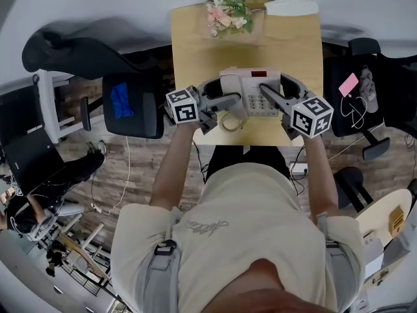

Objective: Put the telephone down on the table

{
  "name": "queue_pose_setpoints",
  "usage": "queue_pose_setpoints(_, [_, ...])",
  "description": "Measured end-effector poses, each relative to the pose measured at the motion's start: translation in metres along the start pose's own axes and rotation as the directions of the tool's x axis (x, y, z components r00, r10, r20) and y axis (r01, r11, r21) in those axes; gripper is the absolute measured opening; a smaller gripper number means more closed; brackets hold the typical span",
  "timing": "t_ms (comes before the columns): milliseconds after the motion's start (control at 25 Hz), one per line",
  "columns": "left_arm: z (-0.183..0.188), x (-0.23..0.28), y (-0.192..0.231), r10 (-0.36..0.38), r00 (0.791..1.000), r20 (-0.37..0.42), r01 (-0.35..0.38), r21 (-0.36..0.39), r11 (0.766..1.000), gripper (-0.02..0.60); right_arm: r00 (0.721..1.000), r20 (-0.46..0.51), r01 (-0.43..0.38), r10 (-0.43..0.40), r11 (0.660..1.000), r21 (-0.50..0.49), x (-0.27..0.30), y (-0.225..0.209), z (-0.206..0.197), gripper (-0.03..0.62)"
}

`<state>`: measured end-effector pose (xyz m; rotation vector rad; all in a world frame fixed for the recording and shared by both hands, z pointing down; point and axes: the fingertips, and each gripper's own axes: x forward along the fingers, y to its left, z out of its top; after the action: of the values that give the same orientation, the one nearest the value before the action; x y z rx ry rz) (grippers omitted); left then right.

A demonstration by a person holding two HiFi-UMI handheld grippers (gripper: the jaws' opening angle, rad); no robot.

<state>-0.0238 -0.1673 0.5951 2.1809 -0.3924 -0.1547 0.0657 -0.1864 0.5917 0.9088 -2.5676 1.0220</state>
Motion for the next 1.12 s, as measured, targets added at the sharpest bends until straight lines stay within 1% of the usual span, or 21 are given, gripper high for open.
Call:
queue_pose_setpoints(200, [0.008, 0.007, 0.012, -0.001, 1.0, 0.019, 0.002, -0.015, 1.0, 0.387, 1.0, -0.004, 0.004, -0.004, 1.0, -0.001, 0.007, -0.012, 0.007, 0.258])
queue_pose_setpoints(640, [0.014, 0.024, 0.046, -0.003, 1.0, -0.008, 0.003, -0.014, 1.0, 0.387, 1.0, -0.016, 0.015, -0.015, 1.0, 0.023, 0.024, -0.045, 0.008, 0.258])
queue_pose_setpoints(920, [0.005, 0.028, 0.065, 0.008, 0.999, -0.044, -0.01, -0.049, 0.999, 0.387, 0.999, -0.048, 0.018, -0.015, 0.998, 0.064, 0.035, -0.06, -0.006, 0.258])
queue_pose_setpoints(1120, [-0.003, 0.025, 0.075, 0.018, 0.999, -0.048, -0.022, -0.08, 0.997, 0.387, 0.997, -0.073, 0.014, -0.007, 0.996, 0.085, 0.043, -0.065, -0.017, 0.258])
